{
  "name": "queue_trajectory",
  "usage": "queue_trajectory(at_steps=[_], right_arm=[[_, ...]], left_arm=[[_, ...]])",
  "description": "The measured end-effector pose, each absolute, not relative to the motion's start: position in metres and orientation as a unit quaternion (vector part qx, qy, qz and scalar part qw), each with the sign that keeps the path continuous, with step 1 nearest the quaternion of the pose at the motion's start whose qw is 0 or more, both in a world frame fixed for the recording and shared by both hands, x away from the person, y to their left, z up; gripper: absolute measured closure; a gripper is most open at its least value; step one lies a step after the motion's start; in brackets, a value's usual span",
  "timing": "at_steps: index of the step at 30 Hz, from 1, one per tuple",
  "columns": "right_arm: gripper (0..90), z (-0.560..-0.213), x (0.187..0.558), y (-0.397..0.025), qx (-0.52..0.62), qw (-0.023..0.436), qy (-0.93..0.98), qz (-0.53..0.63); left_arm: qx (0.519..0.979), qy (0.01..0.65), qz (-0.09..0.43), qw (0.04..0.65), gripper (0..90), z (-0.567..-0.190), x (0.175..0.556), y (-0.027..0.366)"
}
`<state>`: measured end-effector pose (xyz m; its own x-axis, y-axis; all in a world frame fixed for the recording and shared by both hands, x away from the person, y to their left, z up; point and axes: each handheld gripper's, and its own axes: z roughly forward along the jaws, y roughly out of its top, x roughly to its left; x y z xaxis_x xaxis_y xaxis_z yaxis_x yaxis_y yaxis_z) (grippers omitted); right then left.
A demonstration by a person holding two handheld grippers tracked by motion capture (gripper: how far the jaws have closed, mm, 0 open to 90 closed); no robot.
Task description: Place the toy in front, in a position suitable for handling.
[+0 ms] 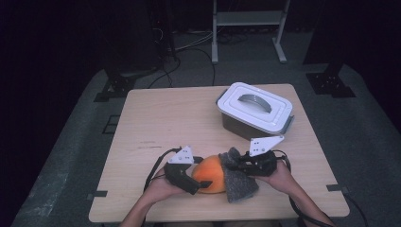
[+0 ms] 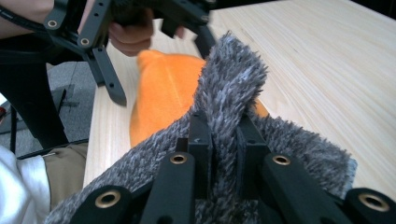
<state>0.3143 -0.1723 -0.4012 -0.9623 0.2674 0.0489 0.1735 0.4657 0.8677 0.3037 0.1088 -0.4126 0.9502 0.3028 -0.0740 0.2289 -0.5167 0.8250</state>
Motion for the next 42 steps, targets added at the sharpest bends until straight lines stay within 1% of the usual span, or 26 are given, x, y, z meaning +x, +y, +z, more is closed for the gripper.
queue_trajectory(at_steps=[1,2,3,4,6,8,9,10,11,13,17,19,21,24,25,26,27,28,29,30,31,38,42], right_arm=[[78.6,-0.399,0.313,-0.166,0.119,0.05,0.856,0.501],[78.6,-0.399,0.313,-0.166,0.119,0.05,0.856,0.501],[77.3,-0.397,0.312,-0.159,0.11,0.06,0.86,0.494],[77.3,-0.397,0.312,-0.159,0.11,0.06,0.86,0.494],[74.1,-0.396,0.311,-0.158,0.109,0.077,0.861,0.491],[68.0,-0.397,0.312,-0.16,0.117,0.083,0.856,0.497],[66.1,-0.398,0.312,-0.161,0.119,0.083,0.855,0.499],[62.2,-0.398,0.312,-0.161,0.123,0.084,0.853,0.5],[52.5,-0.399,0.312,-0.161,0.132,0.092,0.851,0.499],[52.0,-0.399,0.312,-0.161,0.134,0.093,0.851,0.499],[49.0,-0.404,0.312,-0.161,0.144,0.071,0.849,0.504],[49.2,-0.408,0.314,-0.16,0.151,0.06,0.846,0.508],[52.5,-0.411,0.316,-0.159,0.154,0.051,0.846,0.509],[61.4,-0.413,0.314,-0.156,0.148,0.047,0.853,0.499],[68.4,-0.412,0.313,-0.155,0.143,0.052,0.856,0.494],[68.4,-0.412,0.313,-0.155,0.143,0.052,0.856,0.494],[70.9,-0.411,0.312,-0.155,0.141,0.057,0.857,0.492],[70.9,-0.411,0.312,-0.155,0.141,0.057,0.857,0.492],[72.3,-0.411,0.313,-0.157,0.143,0.056,0.856,0.493],[74.3,-0.41,0.314,-0.161,0.146,0.051,0.852,0.5],[75.8,-0.41,0.316,-0.166,0.151,0.046,0.847,0.508],[76.4,-0.424,0.322,-0.195,0.205,0.026,0.846,0.492],[76.7,-0.419,0.324,-0.203,0.214,0.03,0.841,0.496]], left_arm=[[0.879,0.148,0.05,0.45,9.6,-0.41,0.307,0.103],[0.879,0.148,0.05,0.45,11.4,-0.41,0.307,0.103],[0.884,0.147,0.058,0.441,20.4,-0.411,0.309,0.102],[0.885,0.144,0.063,0.439,20.4,-0.412,0.309,0.103],[0.879,0.151,0.058,0.449,32.7,-0.414,0.31,0.108],[0.874,0.151,0.061,0.458,40.2,-0.418,0.308,0.112],[0.871,0.153,0.059,0.463,41.6,-0.419,0.307,0.113],[0.87,0.153,0.06,0.466,42.9,-0.42,0.306,0.114],[0.869,0.151,0.062,0.468,44.5,-0.421,0.305,0.115],[0.869,0.151,0.063,0.467,44.7,-0.421,0.304,0.116],[0.868,0.154,0.063,0.469,44.6,-0.422,0.302,0.117],[0.868,0.153,0.059,0.468,44.3,-0.422,0.302,0.117],[0.87,0.148,0.054,0.467,41.3,-0.422,0.301,0.115],[0.873,0.146,0.043,0.464,30.4,-0.42,0.304,0.113],[0.871,0.157,0.032,0.465,21.6,-0.418,0.308,0.112],[0.871,0.157,0.032,0.465,22.6,-0.418,0.308,0.112],[0.871,0.154,0.043,0.464,29.4,-0.419,0.308,0.112],[0.871,0.154,0.043,0.464,35.7,-0.419,0.308,0.112],[0.87,0.157,0.05,0.465,35.7,-0.419,0.307,0.114],[0.868,0.161,0.052,0.466,41.9,-0.42,0.307,0.116],[0.867,0.165,0.058,0.467,45.0,-0.42,0.307,0.117],[0.847,0.199,0.056,0.49,48.7,-0.423,0.31,0.123],[0.843,0.2,0.063,0.496,50.0,-0.42,0.311,0.119]])
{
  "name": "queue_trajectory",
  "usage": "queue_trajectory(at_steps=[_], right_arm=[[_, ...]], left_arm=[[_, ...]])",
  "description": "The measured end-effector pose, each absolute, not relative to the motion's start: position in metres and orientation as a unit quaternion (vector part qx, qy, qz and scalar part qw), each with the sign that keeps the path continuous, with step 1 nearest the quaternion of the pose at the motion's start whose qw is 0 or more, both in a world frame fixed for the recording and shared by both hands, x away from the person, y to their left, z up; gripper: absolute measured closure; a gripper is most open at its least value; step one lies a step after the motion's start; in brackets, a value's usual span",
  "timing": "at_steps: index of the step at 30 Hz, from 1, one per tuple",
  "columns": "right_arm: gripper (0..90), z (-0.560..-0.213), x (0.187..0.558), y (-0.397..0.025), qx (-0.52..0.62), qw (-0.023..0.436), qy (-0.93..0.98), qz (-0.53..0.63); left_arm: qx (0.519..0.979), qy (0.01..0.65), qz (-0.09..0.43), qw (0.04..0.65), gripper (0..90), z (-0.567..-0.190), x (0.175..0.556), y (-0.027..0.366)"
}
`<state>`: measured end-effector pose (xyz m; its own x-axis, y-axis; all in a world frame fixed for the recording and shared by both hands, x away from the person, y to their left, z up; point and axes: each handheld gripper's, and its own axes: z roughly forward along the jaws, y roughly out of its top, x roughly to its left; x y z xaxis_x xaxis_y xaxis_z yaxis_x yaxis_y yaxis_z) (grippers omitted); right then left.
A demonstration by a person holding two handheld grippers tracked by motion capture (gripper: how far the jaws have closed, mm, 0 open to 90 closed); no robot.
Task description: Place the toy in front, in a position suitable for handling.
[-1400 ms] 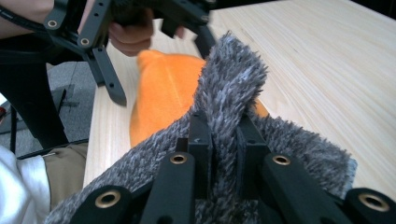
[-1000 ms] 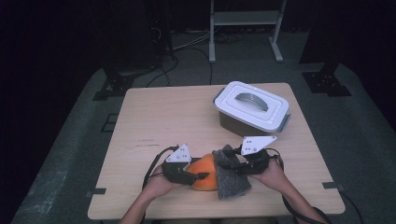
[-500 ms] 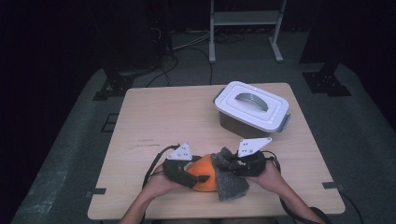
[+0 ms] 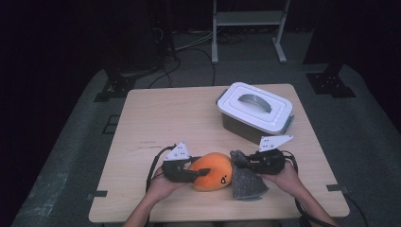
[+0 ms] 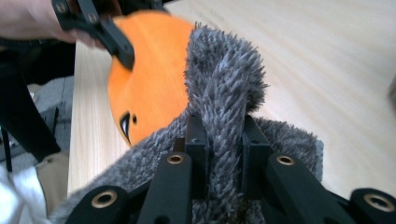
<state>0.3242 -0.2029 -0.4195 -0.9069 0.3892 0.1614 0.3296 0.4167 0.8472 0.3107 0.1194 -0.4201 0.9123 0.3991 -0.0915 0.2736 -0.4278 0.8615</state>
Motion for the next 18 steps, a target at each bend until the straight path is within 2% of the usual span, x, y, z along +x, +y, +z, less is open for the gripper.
queue_trajectory(at_steps=[7,10,13,14,16,17,18], right_arm=[[76.7,-0.377,0.333,-0.192,0.187,0.058,0.818,0.541],[76.7,-0.375,0.337,-0.184,0.179,0.062,0.824,0.534],[76.6,-0.383,0.344,-0.176,0.177,0.06,0.84,0.509],[76.5,-0.39,0.346,-0.176,0.179,0.055,0.844,0.502],[76.5,-0.401,0.346,-0.179,0.184,0.037,0.838,0.512],[76.5,-0.407,0.34,-0.18,0.186,0.034,0.834,0.517],[76.5,-0.407,0.34,-0.18,0.186,0.034,0.834,0.517]], left_arm=[[0.845,0.181,0.103,0.492,50.3,-0.415,0.316,0.097],[0.843,0.181,0.118,0.493,50.3,-0.416,0.322,0.09],[0.848,0.178,0.1,0.49,48.7,-0.418,0.327,0.09],[0.851,0.175,0.091,0.486,46.9,-0.419,0.327,0.091],[0.852,0.184,0.063,0.486,36.5,-0.419,0.328,0.093],[0.85,0.188,0.052,0.489,25.3,-0.418,0.327,0.093],[0.85,0.188,0.052,0.489,21.9,-0.418,0.327,0.093]])
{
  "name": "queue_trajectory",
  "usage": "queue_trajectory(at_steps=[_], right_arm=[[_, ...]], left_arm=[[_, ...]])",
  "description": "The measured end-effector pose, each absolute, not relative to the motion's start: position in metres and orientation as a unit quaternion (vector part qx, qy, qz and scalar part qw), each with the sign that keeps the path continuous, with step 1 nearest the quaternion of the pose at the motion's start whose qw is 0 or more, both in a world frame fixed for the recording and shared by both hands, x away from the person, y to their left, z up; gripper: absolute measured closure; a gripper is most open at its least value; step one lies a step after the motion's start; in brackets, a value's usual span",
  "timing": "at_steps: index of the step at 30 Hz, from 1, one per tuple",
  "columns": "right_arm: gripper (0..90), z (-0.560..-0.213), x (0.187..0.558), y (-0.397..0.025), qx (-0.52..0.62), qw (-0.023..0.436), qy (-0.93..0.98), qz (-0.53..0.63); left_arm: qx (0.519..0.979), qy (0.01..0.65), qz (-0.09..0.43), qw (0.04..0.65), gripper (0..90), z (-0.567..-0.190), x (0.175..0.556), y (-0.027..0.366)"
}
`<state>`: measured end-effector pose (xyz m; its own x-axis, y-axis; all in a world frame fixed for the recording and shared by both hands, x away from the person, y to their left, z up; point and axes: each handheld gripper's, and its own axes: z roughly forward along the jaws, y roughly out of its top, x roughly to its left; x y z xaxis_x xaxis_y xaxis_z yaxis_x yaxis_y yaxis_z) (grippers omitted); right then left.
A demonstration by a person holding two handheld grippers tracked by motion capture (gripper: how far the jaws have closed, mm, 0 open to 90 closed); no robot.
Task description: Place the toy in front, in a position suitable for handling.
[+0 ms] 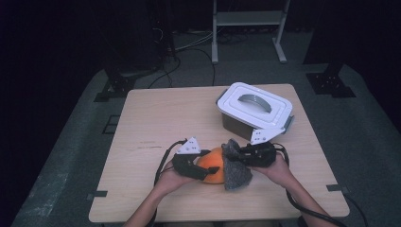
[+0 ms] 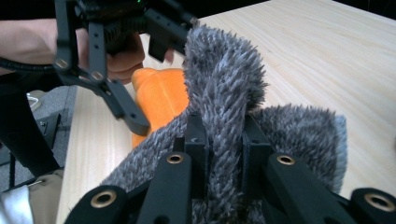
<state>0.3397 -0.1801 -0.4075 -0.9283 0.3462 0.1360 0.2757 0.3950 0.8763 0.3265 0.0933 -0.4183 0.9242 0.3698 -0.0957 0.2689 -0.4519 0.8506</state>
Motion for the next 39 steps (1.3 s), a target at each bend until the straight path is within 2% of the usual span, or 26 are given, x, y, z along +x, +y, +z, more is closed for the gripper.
queue_trajectory(at_steps=[1,2,4,6,7,9,13,19,22,24,25,26,27,29,31,32,34,35,36,37,38,39], right_arm=[[76.5,-0.409,0.337,-0.18,0.185,0.035,0.836,0.516],[76.5,-0.41,0.332,-0.18,0.181,0.041,0.839,0.512],[76.5,-0.41,0.325,-0.182,0.176,0.044,0.843,0.506],[76.4,-0.41,0.32,-0.184,0.171,0.047,0.848,0.5],[76.4,-0.409,0.319,-0.184,0.17,0.049,0.849,0.498],[76.4,-0.395,0.315,-0.177,0.156,0.067,0.851,0.498],[76.4,-0.379,0.314,-0.156,0.122,0.08,0.858,0.492],[76.2,-0.386,0.321,-0.16,0.129,0.073,0.861,0.486],[76.0,-0.398,0.323,-0.18,0.154,0.058,0.853,0.496],[76.0,-0.404,0.322,-0.19,0.171,0.054,0.847,0.5],[76.0,-0.408,0.319,-0.194,0.178,0.051,0.844,0.503],[76.0,-0.408,0.319,-0.194,0.178,0.051,0.844,0.503],[76.1,-0.41,0.317,-0.193,0.177,0.051,0.845,0.502],[76.2,-0.413,0.31,-0.187,0.166,0.043,0.852,0.495],[76.2,-0.414,0.308,-0.186,0.161,0.042,0.853,0.495],[76.2,-0.414,0.307,-0.185,0.159,0.042,0.854,0.494],[76.1,-0.414,0.307,-0.185,0.155,0.04,0.856,0.492],[76.2,-0.413,0.308,-0.186,0.157,0.04,0.856,0.492],[76.2,-0.413,0.308,-0.186,0.157,0.04,0.856,0.492],[76.2,-0.408,0.31,-0.187,0.16,0.046,0.853,0.495],[76.2,-0.408,0.31,-0.187,0.16,0.046,0.853,0.495],[76.2,-0.406,0.31,-0.186,0.159,0.05,0.853,0.495]], left_arm=[[0.851,0.193,0.049,0.485,21.9,-0.417,0.326,0.094],[0.852,0.201,0.048,0.481,17.0,-0.416,0.325,0.094],[0.857,0.209,0.034,0.47,13.7,-0.418,0.326,0.095],[0.858,0.203,0.025,0.471,27.1,-0.422,0.325,0.095],[0.861,0.192,0.043,0.469,27.1,-0.423,0.321,0.094],[0.864,0.177,0.047,0.468,37.9,-0.421,0.32,0.092],[0.884,0.1,0.103,0.444,43.4,-0.416,0.308,0.086],[0.879,0.11,0.097,0.453,44.1,-0.421,0.308,0.099],[0.88,0.113,0.088,0.453,40.2,-0.421,0.306,0.101],[0.879,0.12,0.073,0.456,29.1,-0.42,0.307,0.1],[0.878,0.136,0.043,0.457,24.4,-0.417,0.31,0.098],[0.878,0.136,0.043,0.457,21.3,-0.417,0.31,0.098],[0.873,0.149,0.02,0.464,21.3,-0.414,0.312,0.097],[0.868,0.167,0.002,0.467,12.8,-0.41,0.316,0.098],[0.877,0.181,-0.004,0.444,10.7,-0.411,0.321,0.096],[0.883,0.19,-0.023,0.429,9.8,-0.415,0.325,0.095],[0.88,0.205,-0.042,0.426,9.4,-0.422,0.328,0.095],[0.879,0.204,-0.039,0.429,22.5,-0.422,0.327,0.096],[0.88,0.198,-0.029,0.432,22.5,-0.422,0.326,0.096],[0.876,0.19,-0.003,0.443,37.2,-0.421,0.322,0.096],[0.875,0.183,0.014,0.448,37.2,-0.42,0.32,0.096],[0.876,0.169,0.037,0.45,40.9,-0.418,0.317,0.095]])
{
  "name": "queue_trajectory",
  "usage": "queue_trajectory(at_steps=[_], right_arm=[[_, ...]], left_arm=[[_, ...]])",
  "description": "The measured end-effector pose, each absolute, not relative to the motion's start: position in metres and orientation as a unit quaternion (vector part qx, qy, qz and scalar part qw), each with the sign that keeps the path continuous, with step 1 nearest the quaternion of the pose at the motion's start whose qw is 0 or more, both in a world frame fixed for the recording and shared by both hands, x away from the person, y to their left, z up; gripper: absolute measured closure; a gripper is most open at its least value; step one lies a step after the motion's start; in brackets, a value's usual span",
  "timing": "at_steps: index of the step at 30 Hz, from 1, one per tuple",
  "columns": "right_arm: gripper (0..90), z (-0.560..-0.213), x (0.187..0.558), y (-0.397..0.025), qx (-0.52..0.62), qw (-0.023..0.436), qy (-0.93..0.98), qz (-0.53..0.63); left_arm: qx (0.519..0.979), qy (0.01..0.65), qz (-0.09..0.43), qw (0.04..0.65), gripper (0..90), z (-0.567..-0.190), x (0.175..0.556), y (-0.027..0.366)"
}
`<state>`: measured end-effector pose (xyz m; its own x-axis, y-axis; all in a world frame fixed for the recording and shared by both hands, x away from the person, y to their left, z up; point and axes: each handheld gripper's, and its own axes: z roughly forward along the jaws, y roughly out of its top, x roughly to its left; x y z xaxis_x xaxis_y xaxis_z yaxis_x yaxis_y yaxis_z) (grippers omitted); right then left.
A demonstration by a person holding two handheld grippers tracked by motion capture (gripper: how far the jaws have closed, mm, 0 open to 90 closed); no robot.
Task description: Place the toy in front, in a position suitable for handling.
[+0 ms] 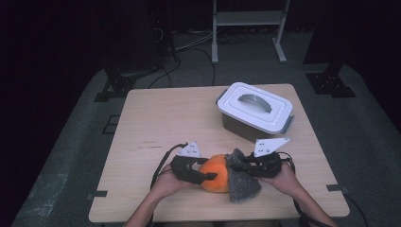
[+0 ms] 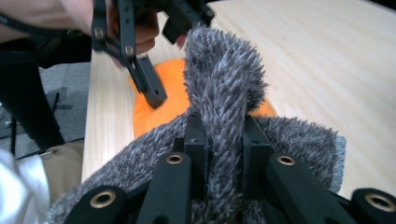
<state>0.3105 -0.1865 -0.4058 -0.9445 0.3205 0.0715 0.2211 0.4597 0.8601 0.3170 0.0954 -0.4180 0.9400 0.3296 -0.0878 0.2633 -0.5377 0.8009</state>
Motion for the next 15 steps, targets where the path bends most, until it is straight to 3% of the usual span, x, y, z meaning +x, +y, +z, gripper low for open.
queue_trajectory(at_steps=[6,10,15], right_arm=[[76.2,-0.388,0.32,-0.173,0.144,0.068,0.846,0.508],[76.2,-0.393,0.325,-0.165,0.142,0.075,0.854,0.496],[76.2,-0.412,0.329,-0.185,0.17,0.069,0.849,0.495]], left_arm=[[0.872,0.146,0.11,0.453,44.6,-0.413,0.317,0.09],[0.874,0.153,0.102,0.45,43.3,-0.419,0.322,0.096],[0.867,0.171,0.073,0.463,39.4,-0.424,0.325,0.104]])
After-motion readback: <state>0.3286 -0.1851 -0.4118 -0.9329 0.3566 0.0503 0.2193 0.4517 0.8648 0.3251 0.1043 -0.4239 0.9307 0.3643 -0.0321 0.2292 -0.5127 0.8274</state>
